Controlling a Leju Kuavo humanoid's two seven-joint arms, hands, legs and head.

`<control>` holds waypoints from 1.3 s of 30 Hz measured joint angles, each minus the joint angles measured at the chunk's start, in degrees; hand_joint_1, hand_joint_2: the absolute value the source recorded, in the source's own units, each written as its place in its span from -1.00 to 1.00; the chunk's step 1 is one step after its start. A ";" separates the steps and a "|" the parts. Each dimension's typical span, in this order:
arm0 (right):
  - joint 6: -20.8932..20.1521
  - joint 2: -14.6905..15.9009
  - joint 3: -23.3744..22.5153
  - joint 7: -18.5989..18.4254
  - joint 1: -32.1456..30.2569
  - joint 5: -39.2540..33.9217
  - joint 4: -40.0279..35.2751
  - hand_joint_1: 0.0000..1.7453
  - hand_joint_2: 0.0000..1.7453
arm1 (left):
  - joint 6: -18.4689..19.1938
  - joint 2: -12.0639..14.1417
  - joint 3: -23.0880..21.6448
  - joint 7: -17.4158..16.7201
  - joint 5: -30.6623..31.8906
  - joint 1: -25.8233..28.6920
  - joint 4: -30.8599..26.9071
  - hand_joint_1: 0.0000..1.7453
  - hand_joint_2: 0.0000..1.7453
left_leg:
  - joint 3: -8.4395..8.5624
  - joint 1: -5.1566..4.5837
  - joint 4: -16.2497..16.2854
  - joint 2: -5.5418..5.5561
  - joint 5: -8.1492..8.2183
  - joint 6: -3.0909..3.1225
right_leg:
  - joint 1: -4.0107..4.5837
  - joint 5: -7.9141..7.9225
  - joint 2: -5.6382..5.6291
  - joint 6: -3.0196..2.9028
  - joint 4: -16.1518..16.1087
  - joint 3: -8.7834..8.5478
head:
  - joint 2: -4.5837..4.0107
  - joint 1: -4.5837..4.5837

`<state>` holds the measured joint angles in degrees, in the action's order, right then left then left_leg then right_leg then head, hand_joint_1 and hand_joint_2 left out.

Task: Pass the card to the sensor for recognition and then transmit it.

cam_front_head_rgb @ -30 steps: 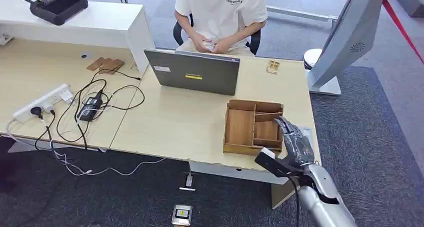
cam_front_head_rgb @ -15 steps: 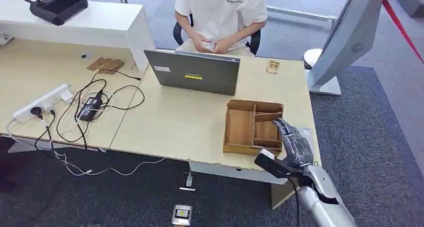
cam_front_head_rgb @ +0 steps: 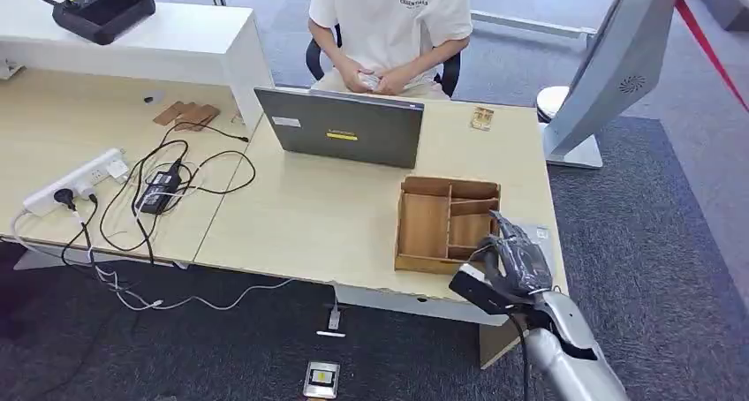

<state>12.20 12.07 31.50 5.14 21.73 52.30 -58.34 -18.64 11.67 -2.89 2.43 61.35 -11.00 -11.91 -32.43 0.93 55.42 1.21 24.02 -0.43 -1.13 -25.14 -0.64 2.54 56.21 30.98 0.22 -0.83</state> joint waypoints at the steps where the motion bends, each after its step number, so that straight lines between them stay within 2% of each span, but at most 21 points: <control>1: 0.11 -0.02 0.00 0.02 0.02 0.09 0.11 1.00 1.00 | 0.00 0.00 0.00 0.00 0.02 0.00 0.00 -1.00 -1.00 | 0.00 0.00 0.00 0.00 0.00 0.00 | 0.00 0.00 0.00 0.00 0.00 0.00 | 0.00 0.00; 10: 1.68 -0.07 0.00 -0.09 0.09 0.53 0.94 0.94 1.00 | 0.00 0.00 0.00 0.00 0.61 -0.02 0.00 -1.00 -1.00 | 0.03 0.00 0.00 -0.03 0.00 0.00 | 0.00 0.00 0.00 0.00 -0.01 0.00 | 0.00 0.00; 11: 1.70 -0.05 0.00 -0.13 0.07 0.57 0.96 1.00 1.00 | -0.07 0.00 0.00 0.00 0.59 -0.02 0.00 -1.00 -1.00 | 0.03 0.00 0.00 -0.03 0.00 0.00 | 0.00 0.00 0.00 0.00 -0.01 0.00 | 0.00 0.00; 16: 1.99 0.13 -0.02 -0.48 -0.07 0.53 0.94 1.00 1.00 | -0.17 0.00 0.00 0.15 0.44 0.01 0.00 -1.00 -1.00 | 0.06 0.00 0.00 -0.04 0.00 0.00 | 0.00 0.00 0.00 0.00 -0.01 -0.04 | 0.00 0.00; 19: 3.58 0.13 -0.11 -0.87 -0.29 0.22 0.88 1.00 1.00 | -0.35 0.00 0.02 0.13 0.28 0.05 0.00 -1.00 -1.00 | 0.05 0.00 0.00 -0.04 0.00 0.00 | 0.00 0.01 0.00 0.00 -0.01 -0.05 | 0.00 0.00; 22: 7.13 0.06 -0.83 -0.87 -0.27 -1.20 0.22 1.00 1.00 | -0.50 0.00 0.02 0.07 0.13 0.19 0.02 -1.00 -1.00 | 0.04 -0.01 0.00 -0.02 0.00 0.00 | -0.01 0.01 0.00 0.00 0.00 -0.05 | 0.00 0.00; 26: 9.07 -0.05 -2.43 -1.07 1.44 -2.16 -2.23 1.00 1.00 | -0.66 0.00 0.02 0.09 0.37 0.21 0.00 -1.00 -1.00 | 0.04 -0.01 0.01 -0.03 -0.01 0.00 | -0.01 0.02 0.00 -0.01 0.01 -0.04 | 0.00 0.00; 32: 8.83 -0.11 -5.14 -1.46 5.70 -3.37 -5.92 1.00 1.00 | -0.61 -0.11 0.02 0.57 1.14 0.13 0.00 -1.00 -1.00 | 0.06 0.00 0.01 -0.03 -0.03 -0.02 | 0.00 0.03 0.00 -0.01 0.01 -0.04 | 0.00 0.02; 39: 8.28 -0.29 -7.45 -1.79 7.96 -4.41 -9.18 1.00 1.00 | -0.28 -0.24 0.00 0.68 1.88 -0.32 0.00 -1.00 -1.00 | 0.05 0.00 0.01 -0.03 -0.03 -0.02 | 0.00 0.03 0.00 -0.01 0.01 -0.04 | 0.00 0.00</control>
<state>20.48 11.78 24.04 3.34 29.69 47.89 -67.52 -18.93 11.43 -2.89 3.10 63.23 -11.31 -11.91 -32.38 0.92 55.43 1.18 24.00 -0.44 -1.14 -25.12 -0.64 2.53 56.21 30.94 0.22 -0.83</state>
